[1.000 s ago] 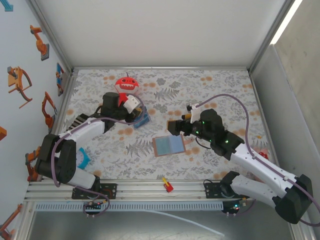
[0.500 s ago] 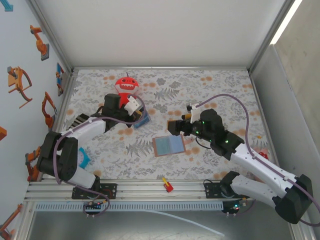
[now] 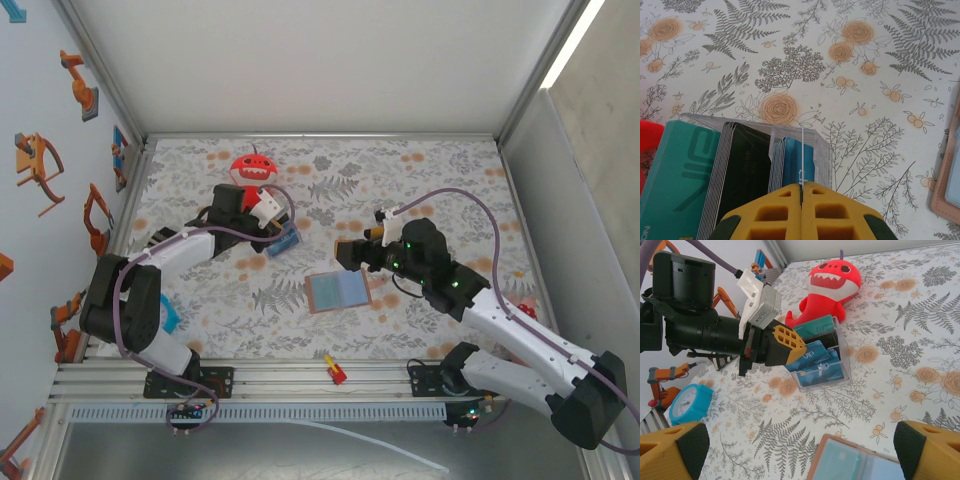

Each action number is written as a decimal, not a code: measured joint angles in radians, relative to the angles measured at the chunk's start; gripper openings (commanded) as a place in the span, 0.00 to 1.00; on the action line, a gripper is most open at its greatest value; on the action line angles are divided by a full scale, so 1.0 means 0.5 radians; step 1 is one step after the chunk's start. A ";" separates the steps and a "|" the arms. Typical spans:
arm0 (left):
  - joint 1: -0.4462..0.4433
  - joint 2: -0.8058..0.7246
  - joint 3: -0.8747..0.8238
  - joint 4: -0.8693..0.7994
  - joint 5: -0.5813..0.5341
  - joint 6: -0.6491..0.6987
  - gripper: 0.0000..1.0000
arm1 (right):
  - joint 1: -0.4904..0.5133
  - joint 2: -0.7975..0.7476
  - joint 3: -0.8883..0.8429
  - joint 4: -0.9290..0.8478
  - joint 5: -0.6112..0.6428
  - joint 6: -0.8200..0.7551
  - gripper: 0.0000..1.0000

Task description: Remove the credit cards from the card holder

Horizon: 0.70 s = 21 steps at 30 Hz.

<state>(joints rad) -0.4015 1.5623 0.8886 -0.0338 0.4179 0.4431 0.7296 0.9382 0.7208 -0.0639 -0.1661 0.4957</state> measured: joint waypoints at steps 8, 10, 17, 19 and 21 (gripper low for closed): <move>-0.001 0.057 0.071 -0.038 -0.035 0.020 0.05 | 0.000 -0.001 0.000 0.000 0.000 0.000 0.95; -0.008 0.078 0.089 -0.058 -0.051 0.031 0.06 | 0.000 -0.002 0.000 0.000 0.000 0.000 0.95; -0.037 0.110 0.120 -0.121 -0.079 0.061 0.18 | 0.000 -0.013 0.000 -0.001 0.000 0.000 0.95; -0.037 0.110 0.123 -0.134 -0.089 0.069 0.18 | 0.000 -0.017 0.000 -0.002 0.001 0.000 0.95; -0.037 0.110 0.123 -0.144 -0.096 0.071 0.19 | 0.000 -0.019 0.000 -0.002 0.000 0.000 0.94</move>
<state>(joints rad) -0.4202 1.6173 0.9501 -0.1059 0.3698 0.4786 0.7296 0.9287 0.7208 -0.0647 -0.1661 0.4957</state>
